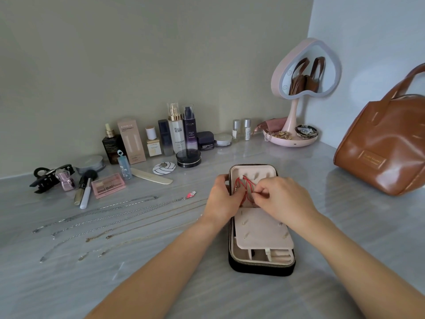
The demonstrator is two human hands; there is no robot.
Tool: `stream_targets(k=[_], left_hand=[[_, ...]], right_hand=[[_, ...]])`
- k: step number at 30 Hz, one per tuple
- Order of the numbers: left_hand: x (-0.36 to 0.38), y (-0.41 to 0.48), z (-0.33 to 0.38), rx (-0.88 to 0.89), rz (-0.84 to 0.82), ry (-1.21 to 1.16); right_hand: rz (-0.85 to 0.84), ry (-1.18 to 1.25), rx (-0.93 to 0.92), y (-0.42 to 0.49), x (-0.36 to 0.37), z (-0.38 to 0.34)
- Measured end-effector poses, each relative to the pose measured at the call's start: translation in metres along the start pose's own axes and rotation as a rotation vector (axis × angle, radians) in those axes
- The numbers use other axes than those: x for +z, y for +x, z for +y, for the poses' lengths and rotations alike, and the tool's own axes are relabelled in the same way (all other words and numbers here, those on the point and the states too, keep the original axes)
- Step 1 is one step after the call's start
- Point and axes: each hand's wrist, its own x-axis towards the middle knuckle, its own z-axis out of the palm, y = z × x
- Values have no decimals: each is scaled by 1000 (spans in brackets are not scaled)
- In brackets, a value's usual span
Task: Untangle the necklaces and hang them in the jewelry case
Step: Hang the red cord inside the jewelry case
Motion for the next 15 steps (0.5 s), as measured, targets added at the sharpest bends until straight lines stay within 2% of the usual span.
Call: stream_targets(k=[7,11,15], left_hand=[[-11,-3,1,-64,-100,94],[-20,-8,-2,-84,-162,113],[-33,-16,1,-133,-213,59]], right_hand=[[5,123,42,6,-8,10],[-140,66,57,6,-14,10],[-53,174,50,10,-24,6]])
